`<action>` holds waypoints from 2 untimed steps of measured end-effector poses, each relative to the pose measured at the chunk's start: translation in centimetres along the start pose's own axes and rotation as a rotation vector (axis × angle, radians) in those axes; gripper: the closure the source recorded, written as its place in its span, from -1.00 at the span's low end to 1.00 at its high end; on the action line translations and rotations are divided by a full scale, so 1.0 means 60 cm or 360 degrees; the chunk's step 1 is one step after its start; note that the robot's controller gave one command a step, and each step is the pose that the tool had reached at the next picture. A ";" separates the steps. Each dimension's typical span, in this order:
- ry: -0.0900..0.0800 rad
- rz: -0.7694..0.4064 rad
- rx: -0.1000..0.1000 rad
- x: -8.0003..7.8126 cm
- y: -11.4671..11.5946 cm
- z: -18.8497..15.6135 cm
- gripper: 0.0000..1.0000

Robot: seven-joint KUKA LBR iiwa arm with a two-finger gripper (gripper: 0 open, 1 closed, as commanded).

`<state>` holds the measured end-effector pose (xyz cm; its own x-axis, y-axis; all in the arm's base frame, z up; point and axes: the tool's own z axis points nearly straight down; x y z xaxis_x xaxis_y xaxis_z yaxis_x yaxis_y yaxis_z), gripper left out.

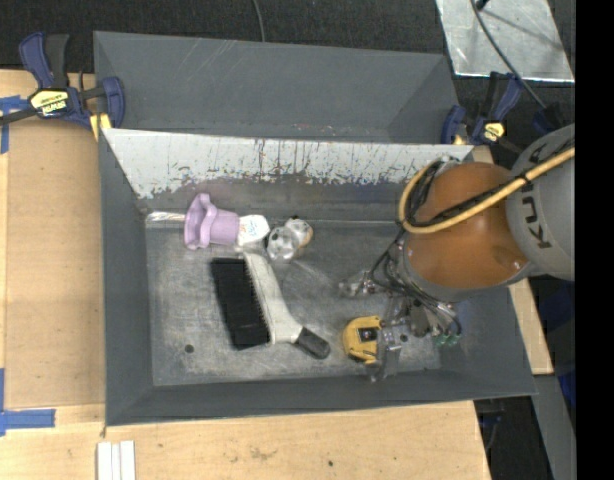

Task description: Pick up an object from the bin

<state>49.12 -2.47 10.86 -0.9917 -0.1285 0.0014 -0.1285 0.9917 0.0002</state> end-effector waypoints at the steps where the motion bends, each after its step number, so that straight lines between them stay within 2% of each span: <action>1: -0.0012 0.0097 0.0004 -0.003 -0.040 -0.049 -1.00; 2: -0.0012 0.0217 0.0002 0.003 -0.037 0.043 -1.00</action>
Offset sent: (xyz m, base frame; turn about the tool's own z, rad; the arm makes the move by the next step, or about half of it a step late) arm -0.0014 -0.0212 -0.0386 0.1517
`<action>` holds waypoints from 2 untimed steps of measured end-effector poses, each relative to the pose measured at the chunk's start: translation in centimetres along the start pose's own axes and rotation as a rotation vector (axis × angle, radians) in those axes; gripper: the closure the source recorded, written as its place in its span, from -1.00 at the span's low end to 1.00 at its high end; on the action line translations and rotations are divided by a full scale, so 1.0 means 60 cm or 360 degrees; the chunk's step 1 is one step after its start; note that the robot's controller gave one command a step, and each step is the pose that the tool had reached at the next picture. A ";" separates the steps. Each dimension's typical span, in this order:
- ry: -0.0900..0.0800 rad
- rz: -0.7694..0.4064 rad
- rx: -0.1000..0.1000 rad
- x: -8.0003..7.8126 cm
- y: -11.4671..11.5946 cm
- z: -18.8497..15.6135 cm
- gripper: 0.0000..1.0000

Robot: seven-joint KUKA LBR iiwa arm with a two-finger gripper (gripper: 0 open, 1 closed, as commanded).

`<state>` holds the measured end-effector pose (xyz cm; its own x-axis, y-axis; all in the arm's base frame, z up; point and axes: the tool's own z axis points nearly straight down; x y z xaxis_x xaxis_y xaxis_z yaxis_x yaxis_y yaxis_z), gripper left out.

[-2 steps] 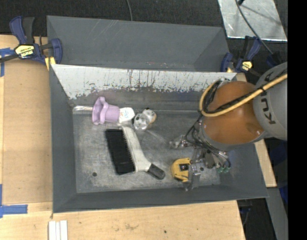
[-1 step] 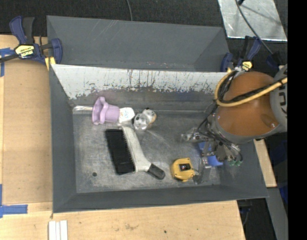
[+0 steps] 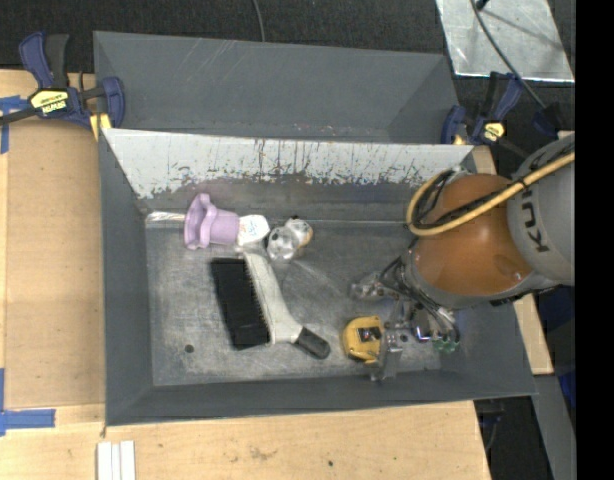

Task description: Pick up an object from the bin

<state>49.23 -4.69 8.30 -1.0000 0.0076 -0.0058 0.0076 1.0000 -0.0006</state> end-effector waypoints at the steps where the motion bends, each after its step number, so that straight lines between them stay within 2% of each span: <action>1: -0.0039 -0.0026 0.0005 -0.006 0.002 0.018 1.00; 2: -0.0036 -0.0034 0.0004 -0.004 0.003 0.014 1.00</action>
Offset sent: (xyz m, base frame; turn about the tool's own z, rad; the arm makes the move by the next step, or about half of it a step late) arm 0.0000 0.0000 0.0000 0.0000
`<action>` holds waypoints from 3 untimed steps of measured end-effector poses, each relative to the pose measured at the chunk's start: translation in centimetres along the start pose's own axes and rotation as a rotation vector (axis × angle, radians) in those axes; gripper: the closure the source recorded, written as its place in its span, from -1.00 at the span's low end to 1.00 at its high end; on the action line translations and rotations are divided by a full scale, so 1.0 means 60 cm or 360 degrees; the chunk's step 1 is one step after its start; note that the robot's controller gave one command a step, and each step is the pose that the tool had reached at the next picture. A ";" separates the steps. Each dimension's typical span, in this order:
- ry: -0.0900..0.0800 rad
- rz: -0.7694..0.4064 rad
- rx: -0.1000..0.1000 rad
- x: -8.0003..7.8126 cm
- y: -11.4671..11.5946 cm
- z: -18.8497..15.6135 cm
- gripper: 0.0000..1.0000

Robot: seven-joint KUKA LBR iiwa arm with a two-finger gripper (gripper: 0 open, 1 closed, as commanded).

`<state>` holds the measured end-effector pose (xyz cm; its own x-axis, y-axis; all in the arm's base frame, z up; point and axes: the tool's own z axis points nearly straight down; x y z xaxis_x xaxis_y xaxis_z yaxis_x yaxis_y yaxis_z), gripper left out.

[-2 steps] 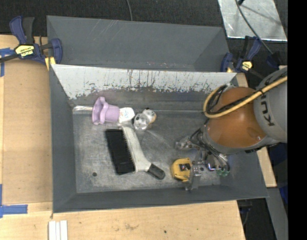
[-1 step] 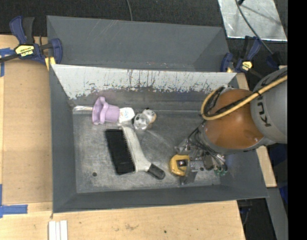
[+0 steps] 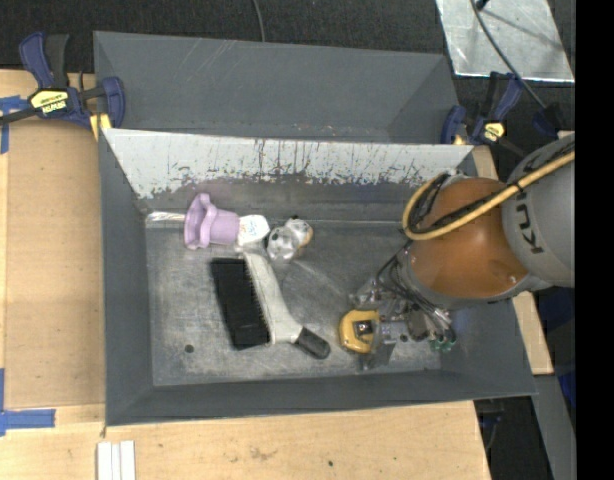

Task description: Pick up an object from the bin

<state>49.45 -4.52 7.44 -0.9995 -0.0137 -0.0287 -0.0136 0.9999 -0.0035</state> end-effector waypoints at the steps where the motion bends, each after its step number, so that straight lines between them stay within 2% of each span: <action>1: 0.0017 -0.0002 -0.0002 0.001 0.000 -0.007 1.00; 2: 0.0047 -0.0003 -0.0005 0.007 0.001 -0.033 1.00; 3: 0.0044 -0.0002 -0.0004 0.005 0.001 -0.057 1.00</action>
Offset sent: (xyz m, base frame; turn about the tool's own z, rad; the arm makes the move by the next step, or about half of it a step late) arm -0.0001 0.0001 0.0051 0.0000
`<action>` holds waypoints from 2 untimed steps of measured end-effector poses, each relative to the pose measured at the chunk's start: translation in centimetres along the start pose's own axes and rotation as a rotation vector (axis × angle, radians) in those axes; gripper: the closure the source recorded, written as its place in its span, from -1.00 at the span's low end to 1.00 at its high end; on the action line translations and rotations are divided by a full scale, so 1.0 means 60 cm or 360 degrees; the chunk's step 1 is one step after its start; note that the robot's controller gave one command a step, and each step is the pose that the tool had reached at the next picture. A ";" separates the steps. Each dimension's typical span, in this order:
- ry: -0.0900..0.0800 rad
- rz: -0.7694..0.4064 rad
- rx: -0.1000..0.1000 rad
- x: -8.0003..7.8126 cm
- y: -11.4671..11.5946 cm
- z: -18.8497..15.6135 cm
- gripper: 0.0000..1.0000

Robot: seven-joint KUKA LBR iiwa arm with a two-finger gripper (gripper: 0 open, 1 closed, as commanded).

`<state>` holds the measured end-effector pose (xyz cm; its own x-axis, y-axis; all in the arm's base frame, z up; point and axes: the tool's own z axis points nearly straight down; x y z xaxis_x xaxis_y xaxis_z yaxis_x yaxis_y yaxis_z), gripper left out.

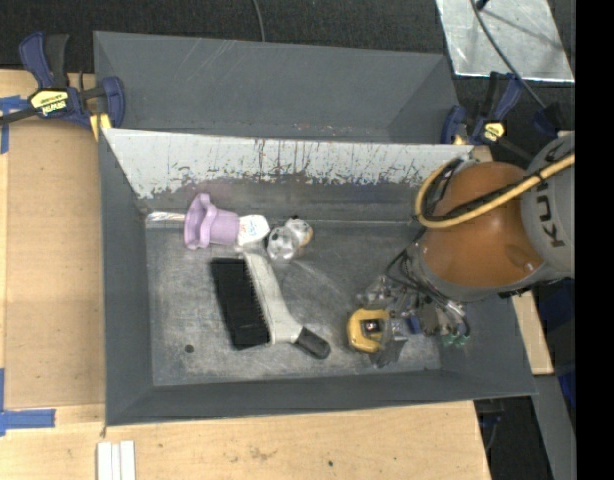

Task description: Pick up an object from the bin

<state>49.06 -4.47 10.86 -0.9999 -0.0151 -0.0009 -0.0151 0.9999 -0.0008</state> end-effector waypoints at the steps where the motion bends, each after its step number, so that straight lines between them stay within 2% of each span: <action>1: 0.0008 0.0000 -0.0001 0.001 0.000 -0.023 1.00; 2: 0.0012 0.0001 -0.0001 0.003 0.000 -0.061 1.00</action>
Offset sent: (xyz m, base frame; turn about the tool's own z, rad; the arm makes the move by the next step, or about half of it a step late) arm 0.0000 0.0000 0.0177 0.0000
